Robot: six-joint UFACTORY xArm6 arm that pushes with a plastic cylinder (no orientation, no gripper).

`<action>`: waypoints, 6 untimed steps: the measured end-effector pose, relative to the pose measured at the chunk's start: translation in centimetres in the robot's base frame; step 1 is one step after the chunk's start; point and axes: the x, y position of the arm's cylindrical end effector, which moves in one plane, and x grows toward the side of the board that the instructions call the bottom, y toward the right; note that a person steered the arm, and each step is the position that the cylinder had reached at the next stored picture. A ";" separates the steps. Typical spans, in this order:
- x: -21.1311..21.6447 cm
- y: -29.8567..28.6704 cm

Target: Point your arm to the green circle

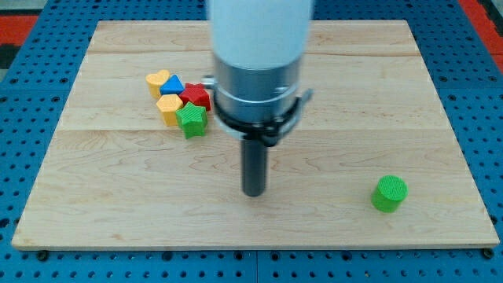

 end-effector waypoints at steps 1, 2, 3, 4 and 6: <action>-0.6 -1.1; 0.3 1.8; 4.9 9.5; 5.3 16.5; 0.1 16.2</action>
